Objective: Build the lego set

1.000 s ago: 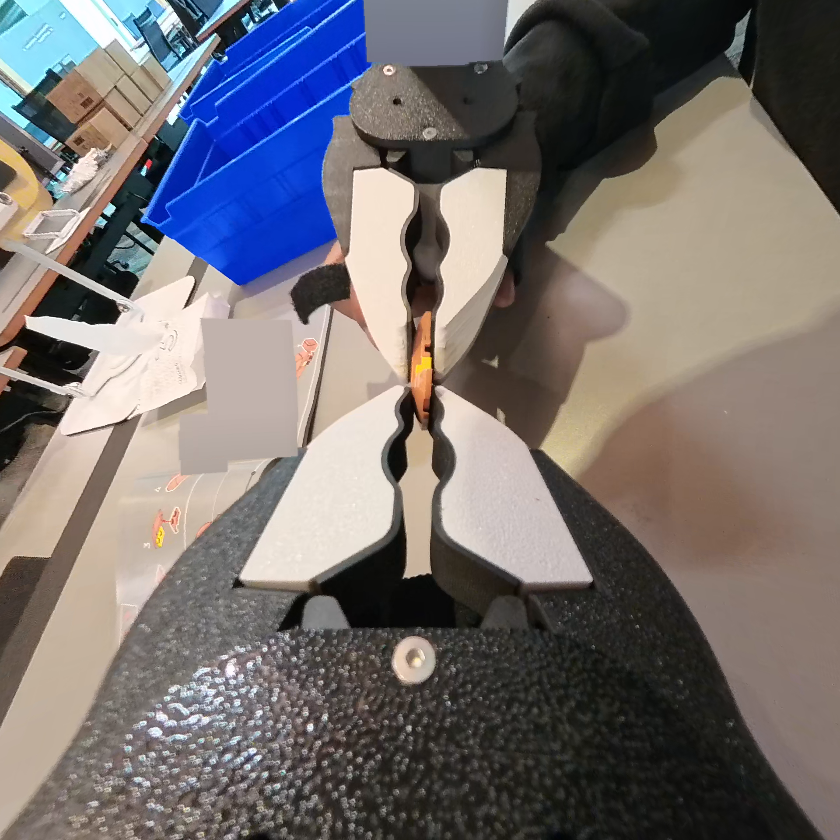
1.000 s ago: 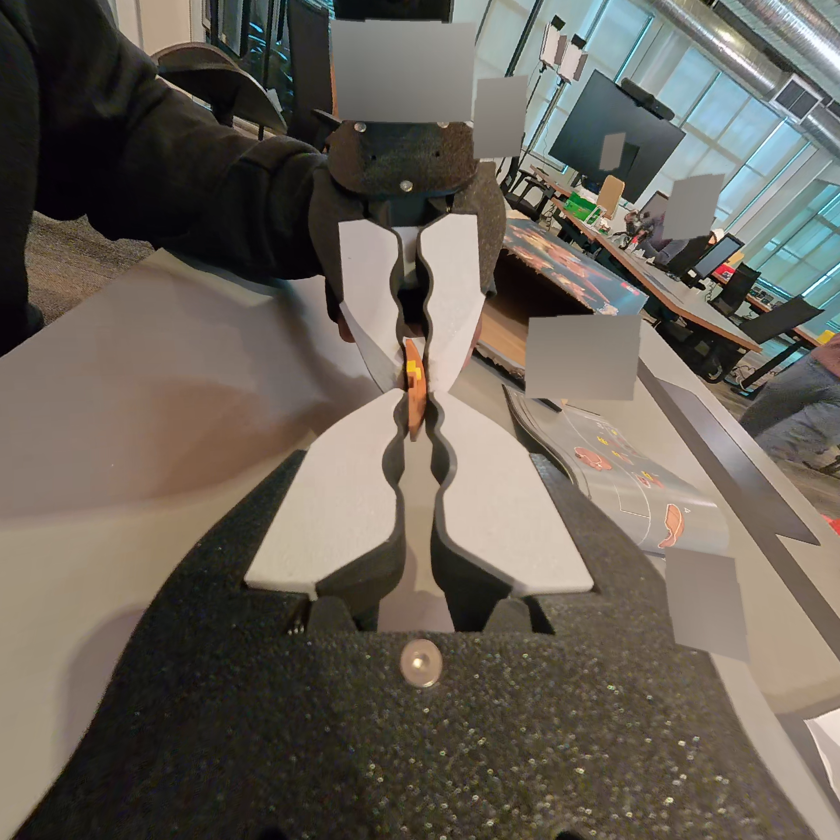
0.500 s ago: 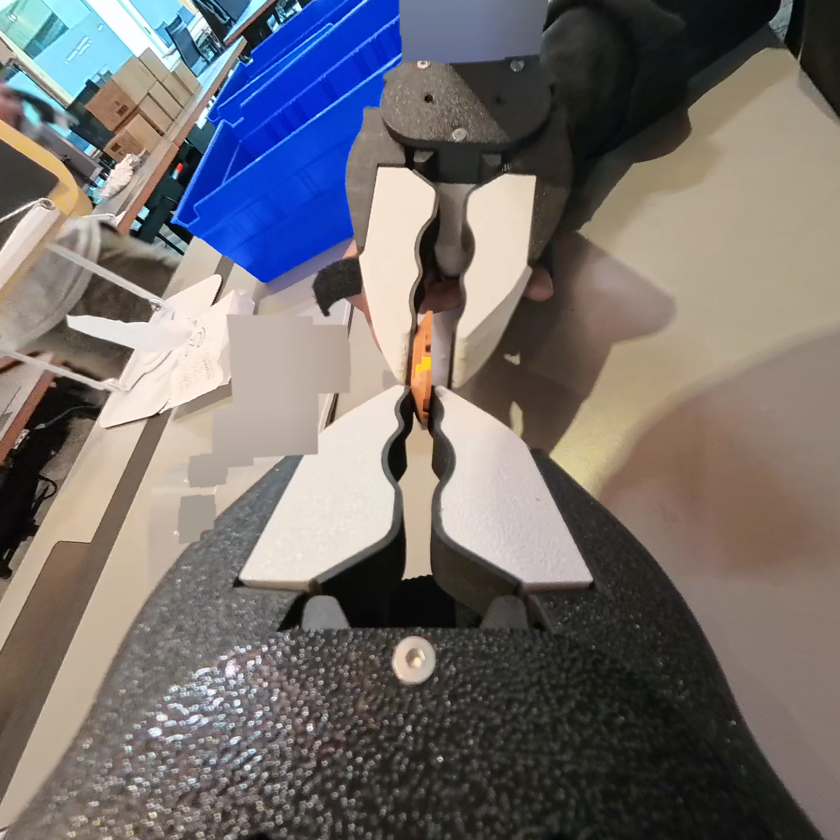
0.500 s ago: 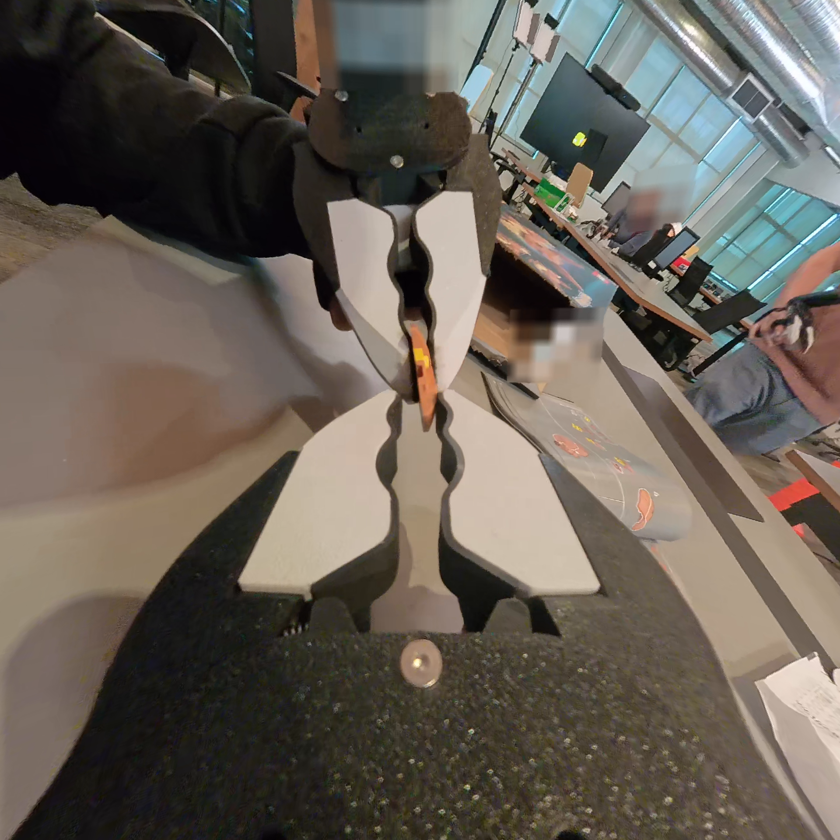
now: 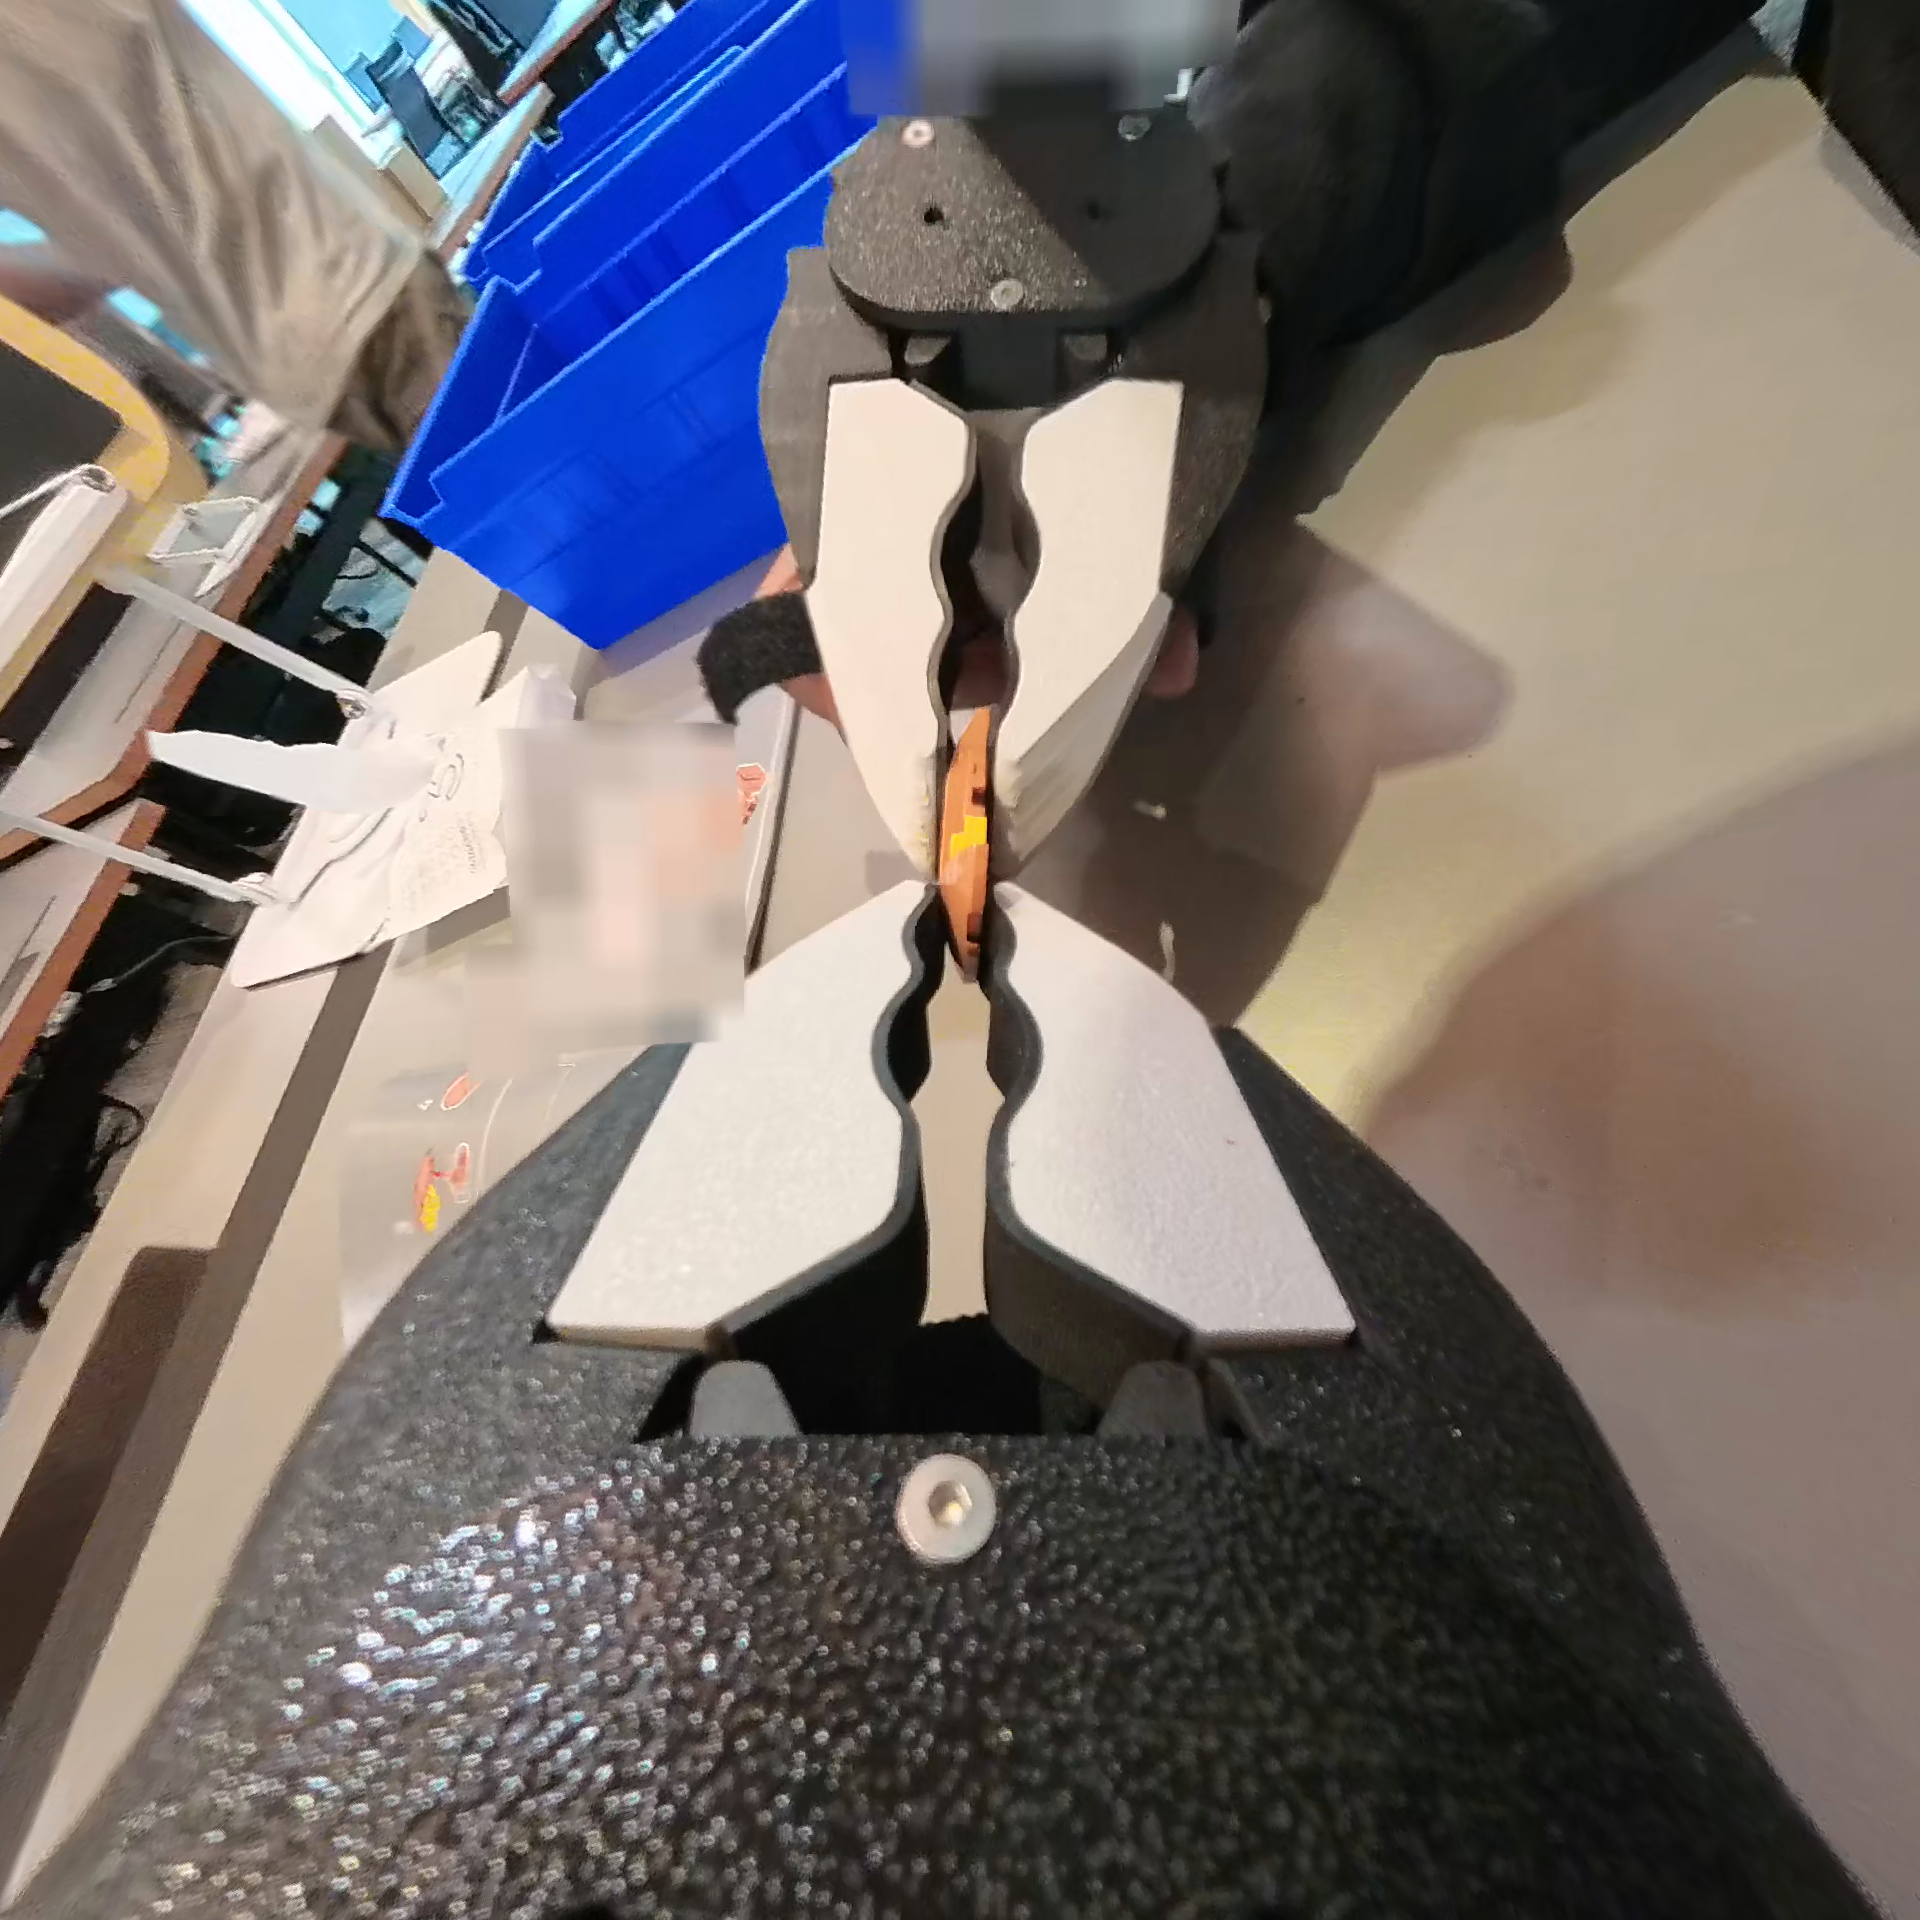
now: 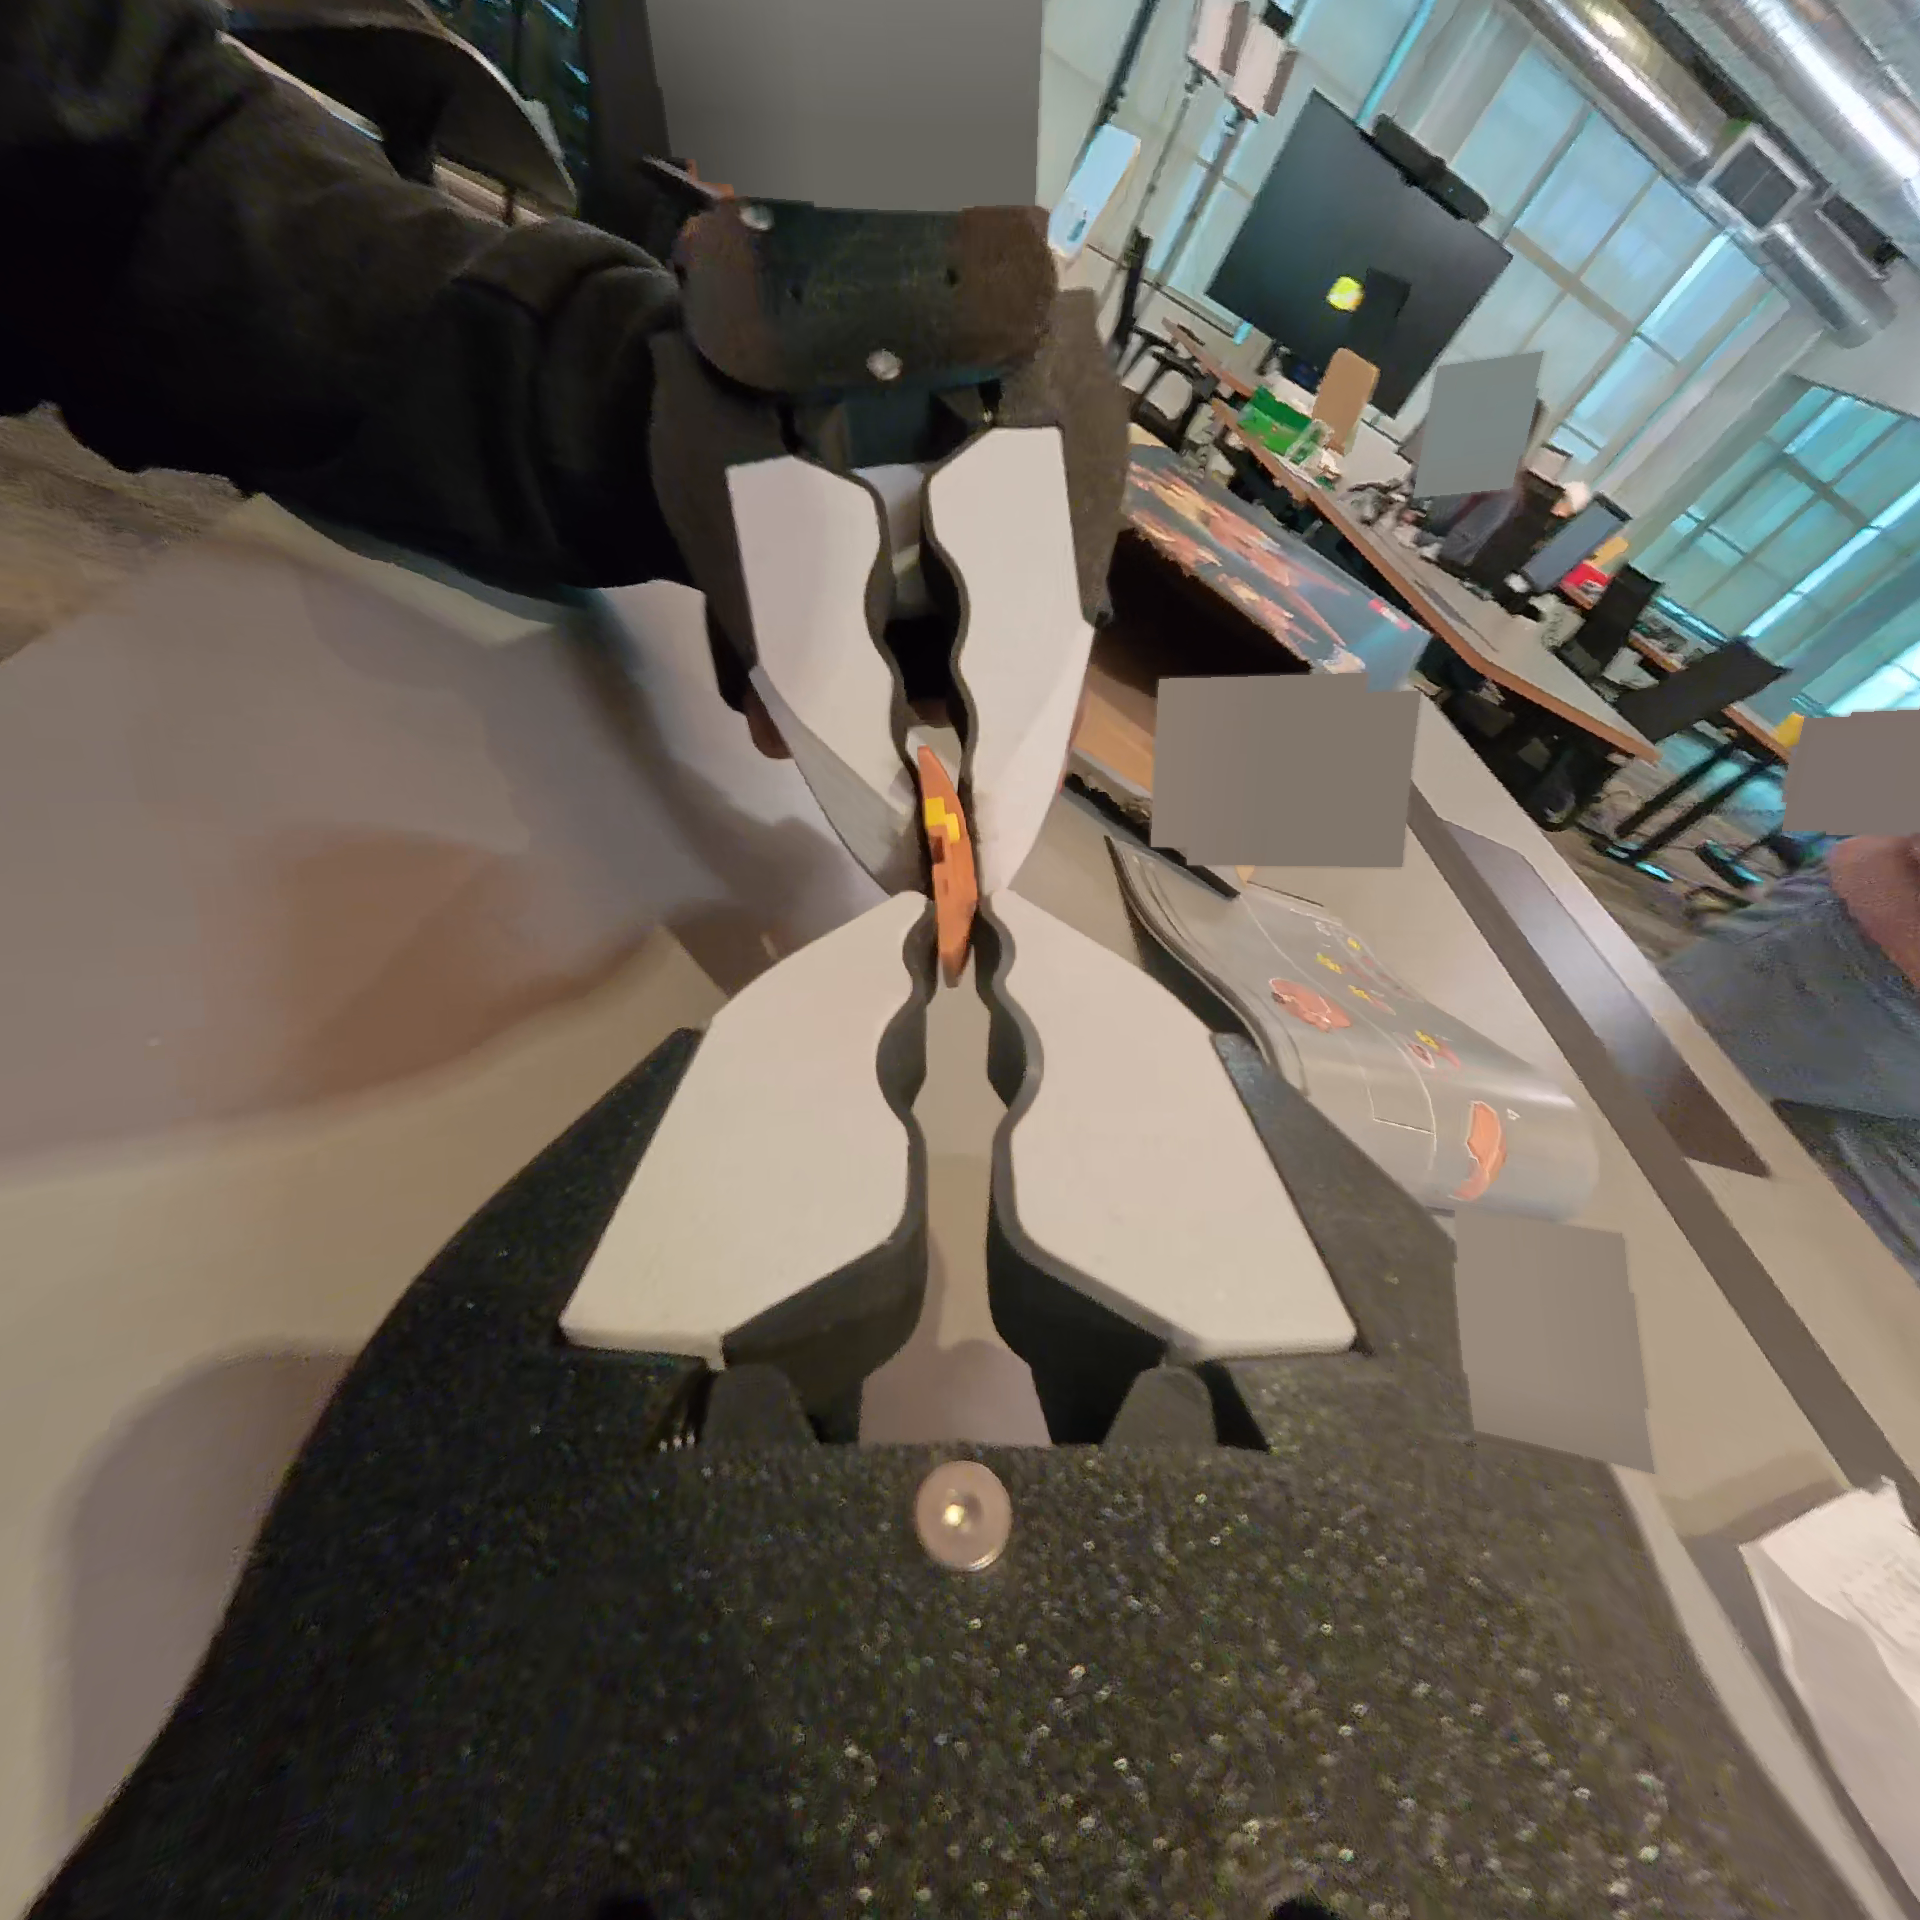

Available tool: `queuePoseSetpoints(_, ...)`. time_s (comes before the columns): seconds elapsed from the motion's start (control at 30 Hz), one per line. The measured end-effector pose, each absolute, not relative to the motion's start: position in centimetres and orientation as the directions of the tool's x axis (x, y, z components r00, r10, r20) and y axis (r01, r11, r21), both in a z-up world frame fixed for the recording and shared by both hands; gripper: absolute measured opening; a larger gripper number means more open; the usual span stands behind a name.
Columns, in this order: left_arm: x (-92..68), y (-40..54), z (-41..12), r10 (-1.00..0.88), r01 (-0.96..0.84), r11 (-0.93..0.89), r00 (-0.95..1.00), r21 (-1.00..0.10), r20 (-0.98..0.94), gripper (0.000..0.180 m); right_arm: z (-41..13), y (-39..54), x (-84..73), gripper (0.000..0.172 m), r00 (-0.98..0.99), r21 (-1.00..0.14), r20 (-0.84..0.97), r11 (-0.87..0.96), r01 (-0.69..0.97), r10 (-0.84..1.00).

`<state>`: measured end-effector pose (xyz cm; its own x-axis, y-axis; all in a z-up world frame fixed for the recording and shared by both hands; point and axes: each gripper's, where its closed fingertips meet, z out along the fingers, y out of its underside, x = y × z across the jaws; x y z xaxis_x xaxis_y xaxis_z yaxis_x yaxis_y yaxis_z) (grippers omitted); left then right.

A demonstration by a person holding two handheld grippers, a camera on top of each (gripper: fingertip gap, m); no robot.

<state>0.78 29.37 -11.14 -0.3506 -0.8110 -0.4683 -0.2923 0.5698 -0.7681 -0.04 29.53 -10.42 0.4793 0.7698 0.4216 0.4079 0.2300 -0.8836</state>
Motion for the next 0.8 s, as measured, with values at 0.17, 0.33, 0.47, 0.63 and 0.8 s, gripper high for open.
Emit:
queuePoseSetpoints(0.17,0.8,30.8,-11.5,-0.736,-0.333,0.677,-0.299,-0.656,-0.608,0.006,-10.9,29.6,0.2,0.031,0.431,-0.756,0.622,0.358,0.548,0.654)
queuePoseSetpoints(0.33,0.9,30.3,-11.7,-0.671,-0.305,0.741,-0.313,-0.598,-0.672,0.006,-11.0,29.9,0.0,0.013,0.399,-0.653,0.737,0.421,0.630,0.545)
queuePoseSetpoints(0.47,1.0,30.0,-11.5,-0.651,-0.275,0.759,-0.309,-0.591,-0.693,0.006,-10.5,29.8,0.1,0.006,0.407,-0.653,0.742,0.439,0.617,0.533)
queuePoseSetpoints(0.63,0.7,31.5,-10.7,-0.573,-0.270,0.814,-0.231,-0.514,-0.786,0.020,-9.6,29.9,0.7,0.006,0.398,-0.577,0.813,0.495,0.650,0.424)
queuePoseSetpoints(0.8,0.7,31.1,-10.3,-0.384,-0.218,0.914,-0.202,-0.341,-0.901,0.021,-9.9,29.8,0.6,0.006,0.352,-0.511,0.856,0.520,0.685,0.378)
